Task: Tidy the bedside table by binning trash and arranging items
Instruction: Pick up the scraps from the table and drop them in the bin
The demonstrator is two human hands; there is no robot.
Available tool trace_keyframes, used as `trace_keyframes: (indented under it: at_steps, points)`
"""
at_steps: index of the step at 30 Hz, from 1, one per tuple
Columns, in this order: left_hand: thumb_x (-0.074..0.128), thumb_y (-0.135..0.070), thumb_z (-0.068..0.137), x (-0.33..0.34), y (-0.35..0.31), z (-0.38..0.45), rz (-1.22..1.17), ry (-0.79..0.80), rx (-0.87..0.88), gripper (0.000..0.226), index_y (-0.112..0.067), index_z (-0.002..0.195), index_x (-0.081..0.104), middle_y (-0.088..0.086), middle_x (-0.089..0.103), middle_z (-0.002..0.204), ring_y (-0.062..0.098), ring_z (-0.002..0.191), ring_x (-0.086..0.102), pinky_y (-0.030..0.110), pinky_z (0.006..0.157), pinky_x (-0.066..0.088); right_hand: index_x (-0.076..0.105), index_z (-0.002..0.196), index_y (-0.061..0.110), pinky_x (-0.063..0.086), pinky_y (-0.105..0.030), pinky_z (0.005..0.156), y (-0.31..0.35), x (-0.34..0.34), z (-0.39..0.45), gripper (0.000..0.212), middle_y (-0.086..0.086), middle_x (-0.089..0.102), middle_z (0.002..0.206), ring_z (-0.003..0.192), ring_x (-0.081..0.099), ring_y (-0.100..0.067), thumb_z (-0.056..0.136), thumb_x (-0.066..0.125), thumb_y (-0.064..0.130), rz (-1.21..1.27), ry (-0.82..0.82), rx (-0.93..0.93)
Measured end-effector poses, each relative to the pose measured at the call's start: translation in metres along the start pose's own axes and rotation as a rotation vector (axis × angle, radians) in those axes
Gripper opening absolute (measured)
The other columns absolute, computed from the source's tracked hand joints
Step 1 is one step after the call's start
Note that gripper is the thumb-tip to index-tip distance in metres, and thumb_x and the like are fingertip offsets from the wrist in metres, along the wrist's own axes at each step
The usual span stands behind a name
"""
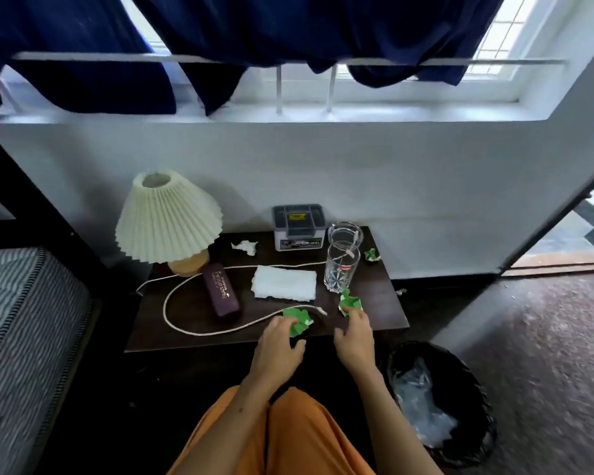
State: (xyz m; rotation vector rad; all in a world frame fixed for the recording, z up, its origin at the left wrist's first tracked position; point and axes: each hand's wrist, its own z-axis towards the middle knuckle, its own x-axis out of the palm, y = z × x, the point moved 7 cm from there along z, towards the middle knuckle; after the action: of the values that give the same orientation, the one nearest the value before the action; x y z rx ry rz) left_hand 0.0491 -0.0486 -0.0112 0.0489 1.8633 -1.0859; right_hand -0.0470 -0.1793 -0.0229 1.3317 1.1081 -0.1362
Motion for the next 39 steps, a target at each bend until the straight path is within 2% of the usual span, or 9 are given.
trace_keyframes:
  at_steps: [3, 8, 14, 18, 21, 27, 33, 37, 39]
  points:
    - [0.058, -0.017, 0.086, 0.022, 0.004, 0.013, 0.076, 0.093, -0.026, 0.055, -0.018, 0.139, 0.042, 0.006, 0.036, 0.147, 0.021, 0.137, 0.034, 0.030, 0.111, 0.031, 0.046, 0.131, 0.010, 0.042, -0.040, 0.098, -0.010, 0.009, 0.014, 0.048, -0.010, 0.039, 0.142, 0.123, 0.045, -0.031, 0.085, 0.047, -0.003, -0.093, 0.018, 0.001]
    - [0.051, 0.000, 0.086, 0.040, 0.003, 0.037, 0.289, 0.129, 0.050, 0.064, -0.021, 0.143, 0.034, 0.010, 0.008, 0.159, 0.026, 0.146, 0.012, 0.032, 0.119, 0.021, 0.032, 0.144, 0.015, 0.029, -0.039, 0.113, -0.012, 0.021, 0.043, 0.062, -0.014, 0.011, 0.158, 0.145, 0.016, -0.031, 0.086, 0.041, -0.006, -0.320, 0.035, -0.090]
    - [0.052, 0.002, 0.085, 0.056, 0.007, 0.057, 0.487, 0.207, 0.098, 0.059, -0.013, 0.140, 0.036, 0.012, 0.022, 0.153, 0.028, 0.143, 0.020, 0.035, 0.114, 0.031, 0.018, 0.150, 0.020, 0.026, -0.039, 0.115, -0.026, 0.041, 0.061, 0.068, -0.007, -0.001, 0.161, 0.148, 0.003, -0.028, 0.090, 0.040, -0.002, -0.538, 0.182, -0.181]
    - [0.045, 0.004, 0.087, 0.060, 0.011, 0.061, 0.503, 0.215, 0.085, 0.046, -0.010, 0.132, 0.047, 0.009, 0.033, 0.145, 0.026, 0.135, 0.031, 0.036, 0.102, 0.042, 0.018, 0.150, 0.018, 0.020, -0.036, 0.117, -0.038, 0.047, 0.058, 0.060, -0.007, 0.011, 0.160, 0.148, 0.009, -0.025, 0.095, 0.037, 0.003, -0.574, 0.180, -0.170]
    - [0.042, 0.004, 0.090, 0.058, 0.012, 0.062, 0.511, 0.170, 0.091, 0.038, -0.009, 0.125, 0.050, 0.007, 0.043, 0.132, 0.024, 0.125, 0.038, 0.034, 0.093, 0.045, 0.030, 0.145, 0.013, 0.028, -0.032, 0.113, -0.038, 0.042, 0.057, 0.051, -0.006, 0.029, 0.154, 0.143, 0.024, -0.022, 0.095, 0.037, 0.003, -0.546, 0.103, -0.176]
    - [0.038, 0.007, 0.084, 0.044, 0.015, 0.057, 0.396, 0.095, 0.015, 0.030, -0.004, 0.102, 0.059, 0.011, 0.055, 0.109, 0.029, 0.106, 0.052, 0.039, 0.083, 0.047, 0.061, 0.111, 0.007, 0.049, -0.037, 0.081, -0.032, 0.031, 0.050, 0.033, -0.008, 0.060, 0.116, 0.113, 0.051, -0.027, 0.088, 0.041, -0.004, -0.492, 0.082, -0.110]
    - [0.045, 0.001, 0.087, 0.015, 0.014, 0.037, 0.190, -0.108, -0.106, 0.023, -0.011, 0.099, 0.061, 0.008, 0.067, 0.101, 0.029, 0.097, 0.062, 0.036, 0.080, 0.047, 0.060, 0.112, 0.013, 0.042, -0.032, 0.074, -0.022, 0.006, 0.028, 0.030, -0.010, 0.064, 0.111, 0.103, 0.060, -0.032, 0.087, 0.048, 0.001, -0.241, -0.055, 0.016]
    - [0.053, 0.005, 0.080, -0.001, 0.005, 0.025, -0.119, -0.188, -0.187, 0.017, -0.010, 0.082, 0.062, 0.009, 0.069, 0.090, 0.025, 0.082, 0.064, 0.028, 0.070, 0.047, 0.055, 0.122, 0.007, 0.052, -0.043, 0.089, -0.017, -0.009, 0.018, 0.038, -0.016, 0.061, 0.117, 0.104, 0.061, -0.035, 0.086, 0.050, -0.005, 0.077, -0.108, 0.149]
    - [0.052, 0.007, 0.077, -0.004, 0.000, 0.019, -0.268, -0.205, -0.238, 0.020, -0.006, 0.076, 0.067, 0.012, 0.071, 0.083, 0.026, 0.079, 0.067, 0.026, 0.069, 0.051, 0.065, 0.109, 0.004, 0.055, -0.045, 0.087, -0.018, -0.013, 0.014, 0.036, -0.019, 0.067, 0.107, 0.093, 0.068, -0.034, 0.081, 0.050, -0.012, 0.304, -0.102, 0.237]
